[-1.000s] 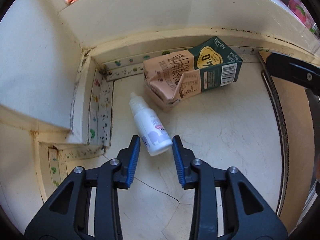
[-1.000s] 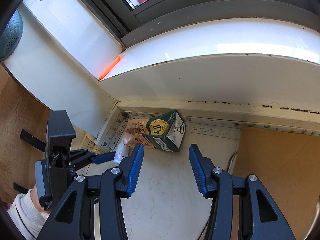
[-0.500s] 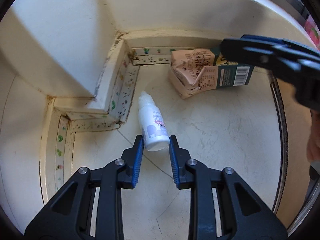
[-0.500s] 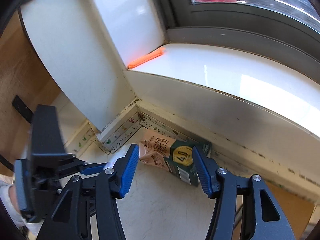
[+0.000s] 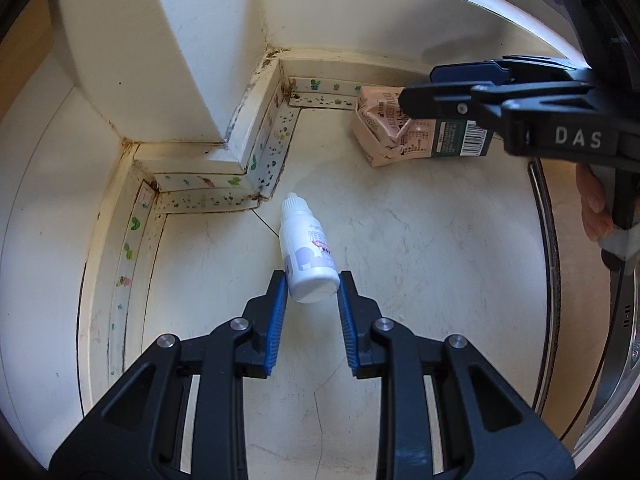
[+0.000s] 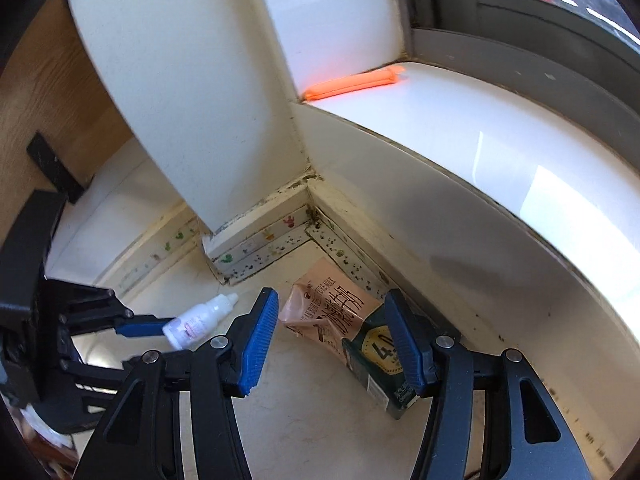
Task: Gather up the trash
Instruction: 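Grasp the brown-green milk carton with the right gripper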
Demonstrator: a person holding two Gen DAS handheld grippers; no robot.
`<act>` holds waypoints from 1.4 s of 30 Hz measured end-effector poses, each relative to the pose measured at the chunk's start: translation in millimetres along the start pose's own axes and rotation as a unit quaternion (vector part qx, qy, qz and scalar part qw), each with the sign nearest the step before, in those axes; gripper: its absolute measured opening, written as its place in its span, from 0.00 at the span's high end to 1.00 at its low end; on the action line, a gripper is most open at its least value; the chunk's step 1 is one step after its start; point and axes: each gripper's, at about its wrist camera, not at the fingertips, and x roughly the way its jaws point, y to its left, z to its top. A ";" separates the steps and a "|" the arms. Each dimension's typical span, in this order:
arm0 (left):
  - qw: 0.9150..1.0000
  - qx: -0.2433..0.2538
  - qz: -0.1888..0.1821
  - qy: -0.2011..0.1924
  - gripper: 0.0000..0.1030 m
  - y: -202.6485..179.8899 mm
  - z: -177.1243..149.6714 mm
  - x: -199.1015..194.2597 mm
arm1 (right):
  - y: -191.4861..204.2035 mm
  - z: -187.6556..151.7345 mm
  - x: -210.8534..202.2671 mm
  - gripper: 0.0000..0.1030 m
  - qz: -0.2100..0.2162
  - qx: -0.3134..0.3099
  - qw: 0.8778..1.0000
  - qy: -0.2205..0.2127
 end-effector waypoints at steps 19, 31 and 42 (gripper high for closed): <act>1.000 -0.018 -0.007 0.003 0.79 1.9 -6.0 -38.3 | 25.0 -12.2 20.7 0.44 -0.029 -0.141 0.986 0.085; 1.000 -0.016 -0.018 0.009 0.79 -18.7 14.2 -25.9 | 48.4 -46.6 21.3 0.51 -0.044 -0.156 0.977 0.139; 1.000 -0.002 -0.026 -0.003 0.80 -30.1 -19.4 -64.9 | 67.6 -77.3 -12.3 0.63 -0.052 -0.071 0.989 0.116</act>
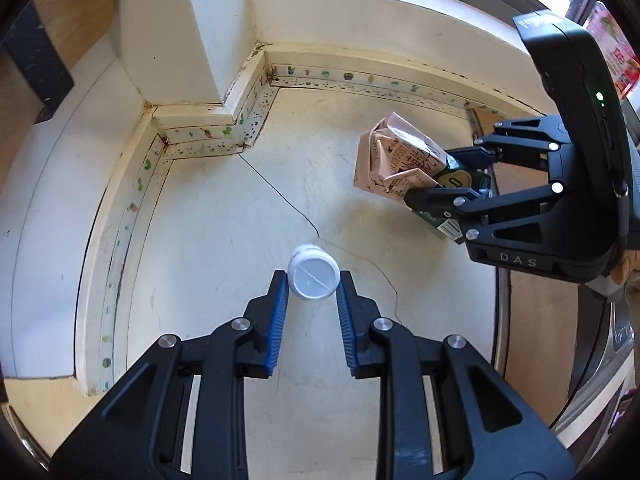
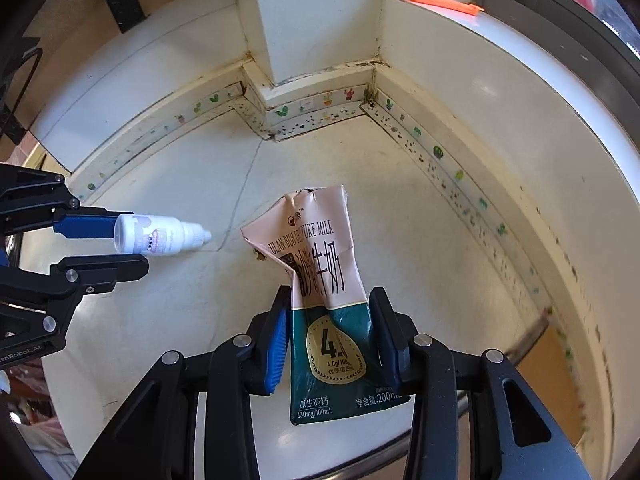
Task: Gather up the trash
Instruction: 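Grasp the brown-green milk carton with the right gripper, then carry the bottle and milk carton down over the trash bin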
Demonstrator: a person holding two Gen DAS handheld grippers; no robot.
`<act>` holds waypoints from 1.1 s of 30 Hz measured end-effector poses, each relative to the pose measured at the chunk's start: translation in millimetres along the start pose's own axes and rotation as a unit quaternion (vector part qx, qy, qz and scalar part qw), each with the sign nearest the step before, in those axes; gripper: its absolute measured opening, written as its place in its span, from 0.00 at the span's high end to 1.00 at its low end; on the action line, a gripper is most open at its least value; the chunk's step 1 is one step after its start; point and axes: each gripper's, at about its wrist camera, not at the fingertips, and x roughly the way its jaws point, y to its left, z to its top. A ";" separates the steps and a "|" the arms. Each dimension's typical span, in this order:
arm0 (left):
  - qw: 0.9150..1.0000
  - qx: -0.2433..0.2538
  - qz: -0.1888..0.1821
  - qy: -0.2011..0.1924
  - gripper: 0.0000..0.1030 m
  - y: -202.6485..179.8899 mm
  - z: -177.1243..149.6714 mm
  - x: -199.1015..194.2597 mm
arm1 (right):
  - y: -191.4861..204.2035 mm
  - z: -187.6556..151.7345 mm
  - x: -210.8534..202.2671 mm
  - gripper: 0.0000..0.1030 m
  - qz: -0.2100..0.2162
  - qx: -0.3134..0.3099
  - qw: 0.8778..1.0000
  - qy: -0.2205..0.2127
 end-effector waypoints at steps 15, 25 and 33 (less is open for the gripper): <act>0.997 0.036 -0.061 -0.035 0.80 -9.5 -135.2 -87.3 | 125.6 -109.9 -100.5 0.63 -0.022 0.149 0.987 -0.061; 0.992 0.060 -0.094 -0.060 0.80 1.9 -258.4 -142.8 | 286.3 -203.3 -148.7 0.63 -0.061 0.256 0.960 -0.092; 0.989 0.043 -0.131 -0.058 0.80 21.7 -356.6 -164.1 | 401.1 -286.9 -160.5 0.63 -0.075 0.343 0.929 -0.119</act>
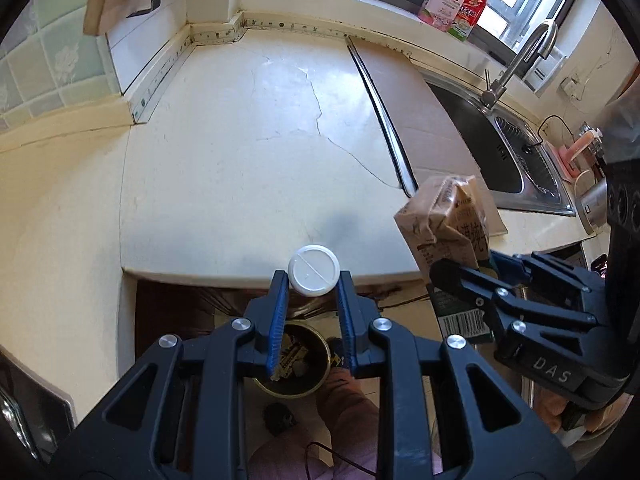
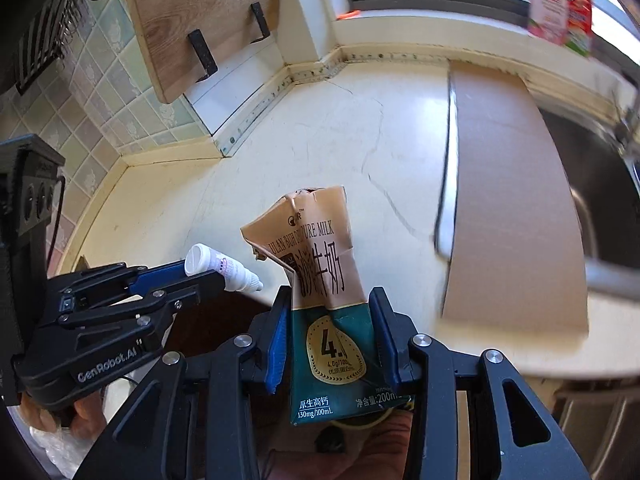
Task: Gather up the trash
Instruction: 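Carry the bottle and milk carton down over the trash bin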
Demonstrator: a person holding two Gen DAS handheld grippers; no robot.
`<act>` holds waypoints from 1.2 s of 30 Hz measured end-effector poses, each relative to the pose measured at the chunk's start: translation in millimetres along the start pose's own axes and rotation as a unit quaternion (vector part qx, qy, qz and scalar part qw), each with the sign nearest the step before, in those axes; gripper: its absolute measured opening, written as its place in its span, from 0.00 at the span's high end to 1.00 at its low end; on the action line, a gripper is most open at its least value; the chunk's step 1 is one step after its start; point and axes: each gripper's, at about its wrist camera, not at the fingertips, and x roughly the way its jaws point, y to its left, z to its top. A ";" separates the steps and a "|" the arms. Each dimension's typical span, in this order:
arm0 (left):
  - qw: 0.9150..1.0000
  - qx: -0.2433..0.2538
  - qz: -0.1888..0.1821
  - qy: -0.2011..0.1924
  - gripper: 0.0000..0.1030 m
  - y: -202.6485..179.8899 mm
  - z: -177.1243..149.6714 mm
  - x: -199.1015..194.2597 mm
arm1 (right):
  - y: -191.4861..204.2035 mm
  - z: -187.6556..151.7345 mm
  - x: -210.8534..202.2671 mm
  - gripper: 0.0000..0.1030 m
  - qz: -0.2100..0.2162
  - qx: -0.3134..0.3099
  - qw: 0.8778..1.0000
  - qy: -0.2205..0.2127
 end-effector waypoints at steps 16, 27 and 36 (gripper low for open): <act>0.998 -0.019 0.044 0.047 0.80 -9.2 -120.4 63.0 | -9.4 -184.6 28.4 0.63 -0.036 0.086 0.992 0.084; 0.989 -0.082 0.082 0.095 0.80 11.5 -198.9 176.7 | -33.4 -262.0 108.7 0.63 -0.020 0.099 0.988 0.120; 0.981 -0.117 0.099 0.122 0.80 49.5 -250.1 271.0 | -44.3 -314.7 201.5 0.63 -0.010 0.129 0.979 0.155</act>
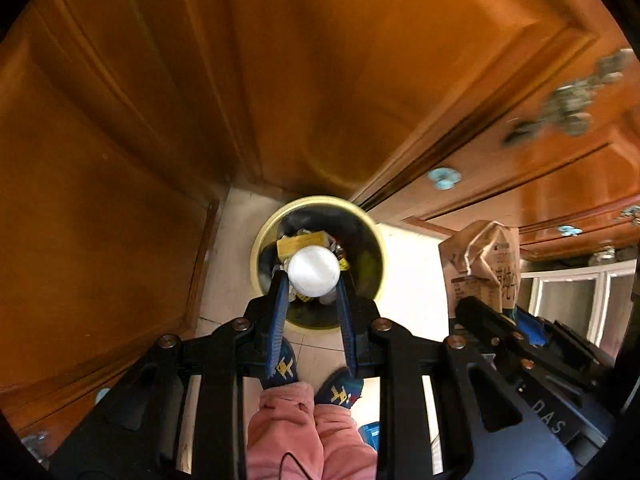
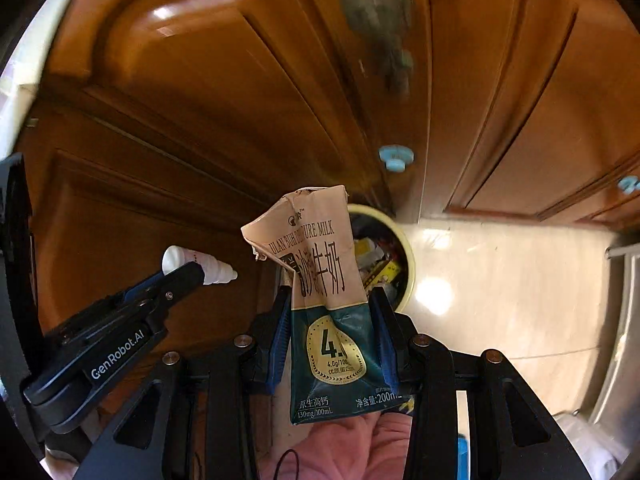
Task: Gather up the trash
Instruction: 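Carry the bottle and milk carton down over the trash bin, then open both grippers to drop the bottle and carton into the bin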
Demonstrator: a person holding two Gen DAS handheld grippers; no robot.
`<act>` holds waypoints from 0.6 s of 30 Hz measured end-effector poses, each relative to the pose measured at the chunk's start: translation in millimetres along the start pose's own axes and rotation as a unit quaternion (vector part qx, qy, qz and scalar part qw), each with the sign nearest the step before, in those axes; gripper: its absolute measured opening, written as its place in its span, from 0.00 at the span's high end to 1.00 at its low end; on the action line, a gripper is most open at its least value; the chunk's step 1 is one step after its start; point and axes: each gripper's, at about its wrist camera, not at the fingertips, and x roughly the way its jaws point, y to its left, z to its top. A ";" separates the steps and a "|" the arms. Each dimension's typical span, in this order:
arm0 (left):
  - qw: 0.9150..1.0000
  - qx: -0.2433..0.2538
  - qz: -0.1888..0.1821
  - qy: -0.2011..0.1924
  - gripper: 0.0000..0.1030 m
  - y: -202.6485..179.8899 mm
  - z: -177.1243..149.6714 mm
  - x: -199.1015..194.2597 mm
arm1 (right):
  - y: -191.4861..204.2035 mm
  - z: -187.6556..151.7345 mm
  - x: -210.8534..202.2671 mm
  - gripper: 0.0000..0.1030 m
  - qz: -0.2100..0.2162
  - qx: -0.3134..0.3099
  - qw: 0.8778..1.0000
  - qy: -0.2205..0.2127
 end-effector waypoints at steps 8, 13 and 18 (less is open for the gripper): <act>1.000 0.011 -0.012 0.021 0.80 11.2 2.7 81.5 | -8.1 4.8 80.4 0.63 0.005 0.006 1.000 0.024; 0.999 0.021 -0.017 0.029 0.80 14.9 7.8 117.1 | -11.8 8.9 114.6 0.63 0.012 0.007 1.000 0.028; 0.999 0.027 -0.019 0.042 0.78 15.3 12.5 143.6 | -13.6 -0.6 130.2 0.61 0.029 0.015 0.999 0.030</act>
